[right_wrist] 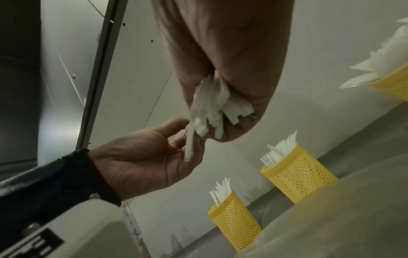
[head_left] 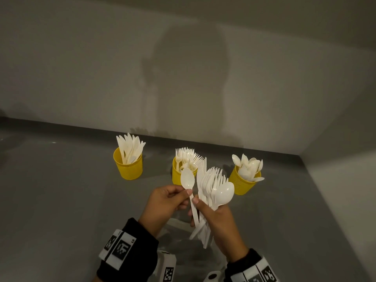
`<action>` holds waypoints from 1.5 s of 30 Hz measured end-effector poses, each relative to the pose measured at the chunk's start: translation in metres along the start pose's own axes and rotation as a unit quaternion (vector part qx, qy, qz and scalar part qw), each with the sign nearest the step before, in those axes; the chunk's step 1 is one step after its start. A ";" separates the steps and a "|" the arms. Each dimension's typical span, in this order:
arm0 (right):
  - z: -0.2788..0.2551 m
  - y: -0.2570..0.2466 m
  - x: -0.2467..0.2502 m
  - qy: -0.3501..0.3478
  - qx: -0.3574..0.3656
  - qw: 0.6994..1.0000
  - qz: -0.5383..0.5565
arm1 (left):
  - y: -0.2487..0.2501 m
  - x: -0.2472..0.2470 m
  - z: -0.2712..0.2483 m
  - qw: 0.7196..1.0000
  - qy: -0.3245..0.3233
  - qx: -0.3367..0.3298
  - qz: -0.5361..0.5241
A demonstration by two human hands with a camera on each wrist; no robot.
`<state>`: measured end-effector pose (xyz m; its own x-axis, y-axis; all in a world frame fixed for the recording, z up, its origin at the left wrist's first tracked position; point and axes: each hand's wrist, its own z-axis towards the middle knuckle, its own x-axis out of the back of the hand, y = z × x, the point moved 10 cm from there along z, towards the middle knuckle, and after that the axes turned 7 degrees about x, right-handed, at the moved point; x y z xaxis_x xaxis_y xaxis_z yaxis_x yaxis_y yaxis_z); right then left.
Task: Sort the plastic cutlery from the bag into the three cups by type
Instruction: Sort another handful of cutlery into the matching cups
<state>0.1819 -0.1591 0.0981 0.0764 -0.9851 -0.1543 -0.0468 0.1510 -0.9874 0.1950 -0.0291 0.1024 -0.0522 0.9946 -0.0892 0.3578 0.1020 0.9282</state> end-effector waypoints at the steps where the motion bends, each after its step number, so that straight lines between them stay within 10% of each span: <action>1: 0.002 0.000 0.002 0.007 -0.004 1.000 0.011 | -0.002 0.000 0.002 1.000 -0.001 0.011 -0.011; 11: 0.004 0.000 0.128 0.233 -0.021 0.971 0.055 | 0.065 -0.053 0.053 0.995 -0.024 -0.049 -0.082; 19: 0.005 -0.009 0.213 0.289 0.001 0.957 -0.013 | 0.046 -0.152 0.141 0.993 0.021 -0.081 0.083; 27: 0.022 -0.008 0.221 0.253 -0.029 0.966 -0.041 | -0.006 -0.186 0.168 0.972 -0.016 -0.009 0.233; 32: 0.025 -0.014 0.216 0.232 0.001 0.971 -0.065 | 0.030 -0.173 0.124 0.981 0.024 -0.079 0.173; 37: 0.035 -0.030 0.182 0.183 0.053 0.982 -0.010 | 0.029 -0.213 0.047 0.971 -0.135 -0.103 0.169; 45: 0.030 -0.022 0.163 0.141 0.049 0.984 -0.097 | 0.016 -0.205 0.044 0.964 -0.172 -0.070 0.189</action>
<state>0.2255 -0.3205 0.0935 -0.2061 -0.9777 0.0401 0.0389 -0.0492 -0.9980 0.2524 -0.2304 0.1194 0.3781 0.9093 0.1737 0.1590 -0.2487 0.9555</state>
